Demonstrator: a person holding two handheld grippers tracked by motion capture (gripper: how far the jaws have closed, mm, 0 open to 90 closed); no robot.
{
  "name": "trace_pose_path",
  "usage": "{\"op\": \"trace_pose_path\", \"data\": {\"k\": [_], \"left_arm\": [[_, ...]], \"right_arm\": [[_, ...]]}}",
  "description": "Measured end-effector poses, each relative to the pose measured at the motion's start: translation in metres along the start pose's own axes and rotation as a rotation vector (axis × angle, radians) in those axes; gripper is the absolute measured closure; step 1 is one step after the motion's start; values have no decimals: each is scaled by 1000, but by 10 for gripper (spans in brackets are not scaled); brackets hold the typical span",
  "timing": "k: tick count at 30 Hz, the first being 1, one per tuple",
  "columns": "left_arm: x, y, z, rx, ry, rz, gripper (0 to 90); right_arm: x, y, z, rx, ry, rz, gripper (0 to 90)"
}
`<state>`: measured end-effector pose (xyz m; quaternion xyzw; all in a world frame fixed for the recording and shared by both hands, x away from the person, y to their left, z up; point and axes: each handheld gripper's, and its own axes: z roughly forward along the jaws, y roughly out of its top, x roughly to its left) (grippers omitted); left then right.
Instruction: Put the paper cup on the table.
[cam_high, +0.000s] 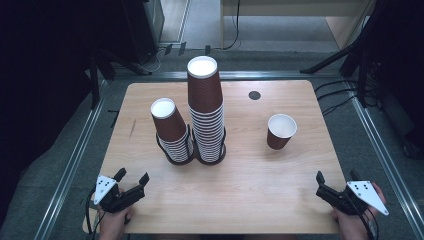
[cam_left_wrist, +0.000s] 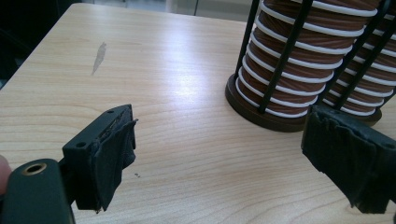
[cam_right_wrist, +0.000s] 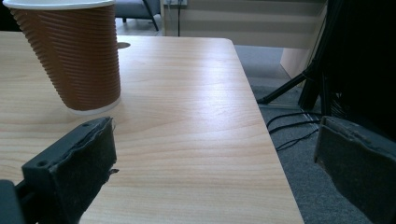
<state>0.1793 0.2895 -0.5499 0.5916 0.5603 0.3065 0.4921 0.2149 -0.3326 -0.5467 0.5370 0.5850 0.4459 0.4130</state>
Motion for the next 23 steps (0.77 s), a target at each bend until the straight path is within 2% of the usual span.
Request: {"op": "trace_pose_path", "data": {"k": [9,12,14,17,21,23], "left_arm": [[0,0,0,2,-3,2,104],[0,0,1,2,-5,2,104],[1,1,1,4,-7,2,104],[1,1,1,5,-7,-1,104],[1,1,1,7,-9,0,104],[1,1,1,3,-14,-2,104]], "right_arm": [[-8,-3,-10,-15,-14,21,0],[-6,-4,-11,-15,-17,9,0],[-1,-5,-10,-14,-27,-35,0],[3,-5,-8,-8,-31,-65,0],[1,-5,-9,-10,-37,-48,0],[1,-4,-8,-1,-21,-30,0]]}}
